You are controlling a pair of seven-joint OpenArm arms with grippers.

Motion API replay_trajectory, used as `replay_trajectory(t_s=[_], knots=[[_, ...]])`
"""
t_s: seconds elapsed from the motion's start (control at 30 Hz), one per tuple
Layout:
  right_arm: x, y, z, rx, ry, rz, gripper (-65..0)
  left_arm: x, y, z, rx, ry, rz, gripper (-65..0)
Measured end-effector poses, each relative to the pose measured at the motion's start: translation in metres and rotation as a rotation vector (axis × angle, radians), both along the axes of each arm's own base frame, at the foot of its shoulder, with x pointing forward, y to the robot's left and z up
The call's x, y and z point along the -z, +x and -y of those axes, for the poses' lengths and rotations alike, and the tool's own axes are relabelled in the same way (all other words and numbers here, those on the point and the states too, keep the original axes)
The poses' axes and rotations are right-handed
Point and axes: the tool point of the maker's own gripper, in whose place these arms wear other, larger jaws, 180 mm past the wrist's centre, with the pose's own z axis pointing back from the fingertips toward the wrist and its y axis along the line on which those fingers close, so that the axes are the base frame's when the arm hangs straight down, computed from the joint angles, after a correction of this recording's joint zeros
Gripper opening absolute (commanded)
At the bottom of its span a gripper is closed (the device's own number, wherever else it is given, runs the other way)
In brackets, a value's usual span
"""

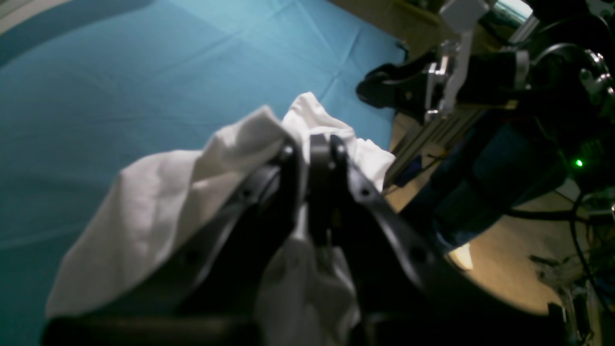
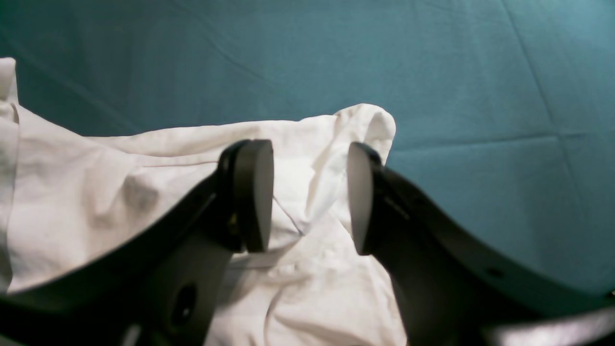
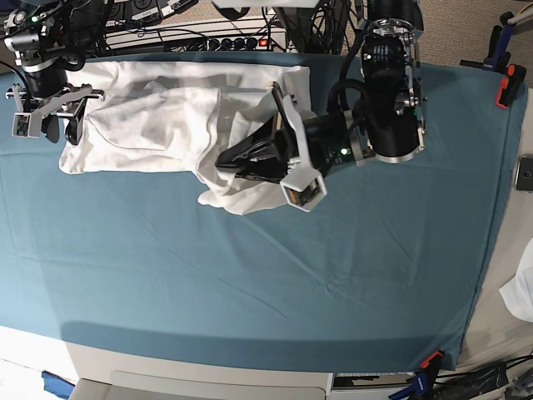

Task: Fold the T-shirt properly
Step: 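Grasp the shirt end with the left gripper and fold it toward the right gripper, then lay the folded end down and press it flat with the left gripper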

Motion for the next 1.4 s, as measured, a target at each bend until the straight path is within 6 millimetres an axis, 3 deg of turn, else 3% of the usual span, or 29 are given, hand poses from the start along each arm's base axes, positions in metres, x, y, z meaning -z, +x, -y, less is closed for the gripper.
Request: replay_trajectory(t_s=[0.17, 0.37, 0.6, 0.77, 0.93, 1.23, 1.4], knots=[[0.002, 0.002, -0.005, -0.014, 0.009, -0.003, -39.5, 0.001, -0.003, 0.002, -0.001, -0.013, -0.015, -65.0], [0.016, 0.013, -0.036, -0.109, 0.022, -0.04, -39.5, 0.003, 0.001, 0.002, -0.029, -0.003, -0.02, -65.0], [0.029, 0.02, -0.056, -0.163, -0.007, -0.079, -39.5, 0.007, 0.026, -0.03, -0.178, -0.011, -0.06, -65.0], [0.028, 0.021, -0.056, -0.164, -0.012, -0.074, -39.5, 0.006, 0.023, -0.031, -0.176, -0.039, -0.074, -65.0], [0.028, 0.021, -0.056, -0.164, -0.012, -0.074, -39.5, 0.008, 0.006, -0.016, -0.112, -0.052, -0.101, -65.0], [0.027, 0.021, -0.056, -0.165, -0.014, -0.071, -39.5, 0.003, -0.033, 0.046, 0.07, -0.02, -0.05, -65.0], [0.027, 0.021, -0.056, -0.165, -0.014, -0.071, -39.5, 0.007, -0.046, 0.065, 0.115, 0.036, -0.012, -65.0]])
